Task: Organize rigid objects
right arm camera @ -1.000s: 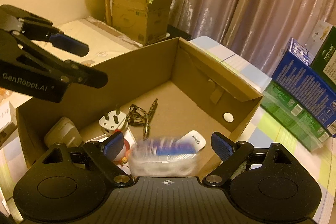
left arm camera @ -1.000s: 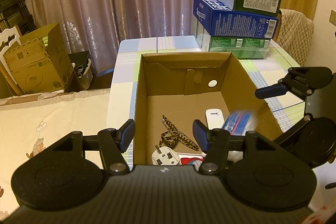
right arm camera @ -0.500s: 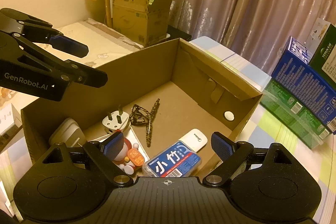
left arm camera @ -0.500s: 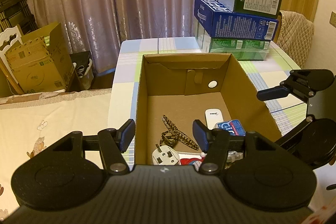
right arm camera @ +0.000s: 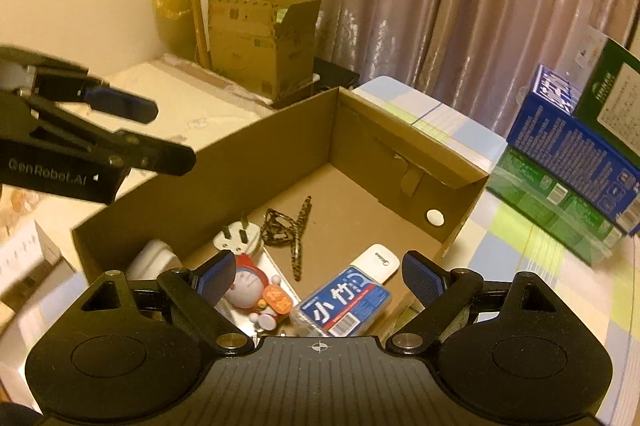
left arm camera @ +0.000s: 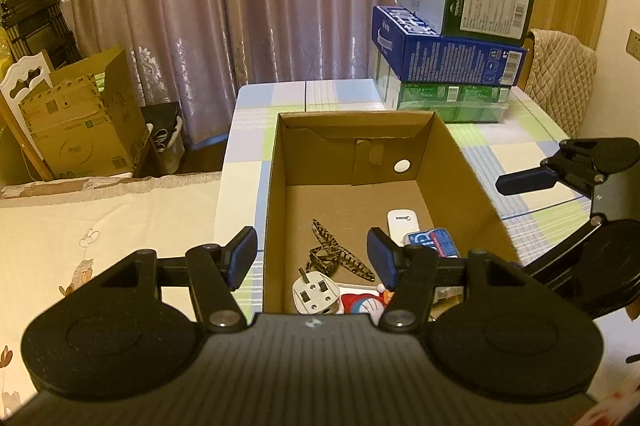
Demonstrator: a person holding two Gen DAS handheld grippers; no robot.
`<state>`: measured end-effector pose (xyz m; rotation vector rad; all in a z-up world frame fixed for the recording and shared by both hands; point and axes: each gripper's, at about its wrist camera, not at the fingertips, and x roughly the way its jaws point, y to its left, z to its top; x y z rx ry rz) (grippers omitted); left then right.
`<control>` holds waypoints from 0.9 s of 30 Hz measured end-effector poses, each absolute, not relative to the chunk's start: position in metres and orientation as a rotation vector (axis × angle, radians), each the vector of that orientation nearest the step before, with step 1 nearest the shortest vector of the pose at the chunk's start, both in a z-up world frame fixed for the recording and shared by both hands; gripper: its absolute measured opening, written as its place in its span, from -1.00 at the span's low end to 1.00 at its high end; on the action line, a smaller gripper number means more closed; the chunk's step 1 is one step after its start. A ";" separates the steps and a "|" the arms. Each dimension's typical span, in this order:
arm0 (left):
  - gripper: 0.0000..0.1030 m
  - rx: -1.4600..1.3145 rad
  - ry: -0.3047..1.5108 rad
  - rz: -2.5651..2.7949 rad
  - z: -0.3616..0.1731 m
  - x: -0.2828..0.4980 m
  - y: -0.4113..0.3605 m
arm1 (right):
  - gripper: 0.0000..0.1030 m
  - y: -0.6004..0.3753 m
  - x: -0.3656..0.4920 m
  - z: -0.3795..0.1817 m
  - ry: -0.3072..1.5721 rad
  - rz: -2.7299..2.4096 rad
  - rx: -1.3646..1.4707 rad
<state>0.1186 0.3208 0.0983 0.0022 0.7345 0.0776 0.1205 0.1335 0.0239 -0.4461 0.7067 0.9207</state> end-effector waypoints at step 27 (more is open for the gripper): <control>0.97 -0.081 0.661 0.158 0.130 0.001 0.283 | 0.92 0.024 0.034 0.066 0.789 0.696 -0.048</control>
